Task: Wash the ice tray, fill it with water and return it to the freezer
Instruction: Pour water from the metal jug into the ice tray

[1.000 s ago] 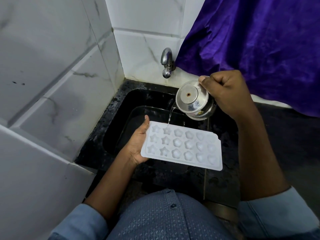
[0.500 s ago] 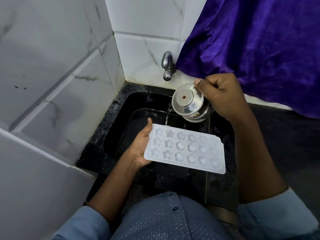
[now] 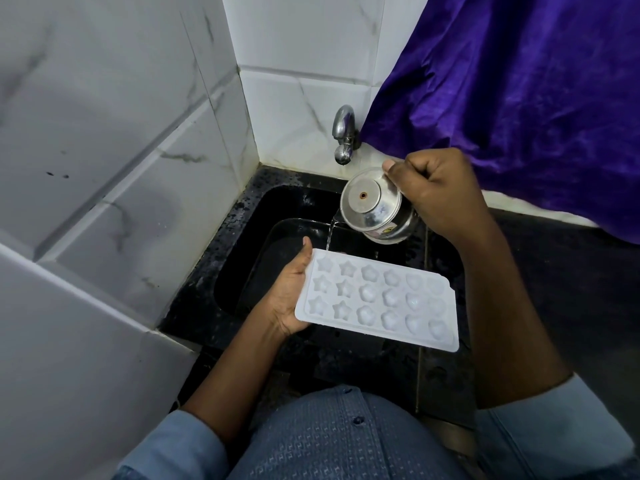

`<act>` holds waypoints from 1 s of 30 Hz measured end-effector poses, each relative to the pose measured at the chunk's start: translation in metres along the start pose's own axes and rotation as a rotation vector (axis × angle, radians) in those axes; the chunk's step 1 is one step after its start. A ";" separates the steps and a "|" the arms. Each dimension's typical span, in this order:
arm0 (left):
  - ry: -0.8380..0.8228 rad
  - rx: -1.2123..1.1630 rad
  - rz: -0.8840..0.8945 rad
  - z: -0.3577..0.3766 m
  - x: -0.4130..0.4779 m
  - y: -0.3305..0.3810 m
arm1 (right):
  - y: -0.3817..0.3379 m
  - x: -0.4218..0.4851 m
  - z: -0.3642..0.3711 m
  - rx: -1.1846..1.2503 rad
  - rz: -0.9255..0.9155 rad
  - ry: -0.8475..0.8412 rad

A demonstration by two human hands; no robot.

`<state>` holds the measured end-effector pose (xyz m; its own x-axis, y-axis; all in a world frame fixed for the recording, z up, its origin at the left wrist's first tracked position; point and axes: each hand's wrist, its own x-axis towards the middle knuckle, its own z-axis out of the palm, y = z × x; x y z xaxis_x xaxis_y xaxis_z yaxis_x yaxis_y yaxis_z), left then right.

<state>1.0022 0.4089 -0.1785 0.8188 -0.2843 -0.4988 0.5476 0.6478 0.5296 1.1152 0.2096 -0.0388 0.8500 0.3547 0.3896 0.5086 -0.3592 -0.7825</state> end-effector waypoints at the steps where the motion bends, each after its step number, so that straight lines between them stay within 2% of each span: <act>1: 0.004 0.004 0.004 0.000 0.000 0.000 | 0.000 0.000 0.000 0.000 -0.002 -0.001; 30: -0.003 -0.061 0.055 0.000 0.012 0.000 | -0.013 -0.023 0.004 -0.057 -0.031 -0.007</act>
<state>1.0119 0.4050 -0.1843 0.8479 -0.2496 -0.4678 0.4905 0.7043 0.5132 1.0878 0.2096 -0.0393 0.8328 0.3720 0.4100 0.5419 -0.3961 -0.7413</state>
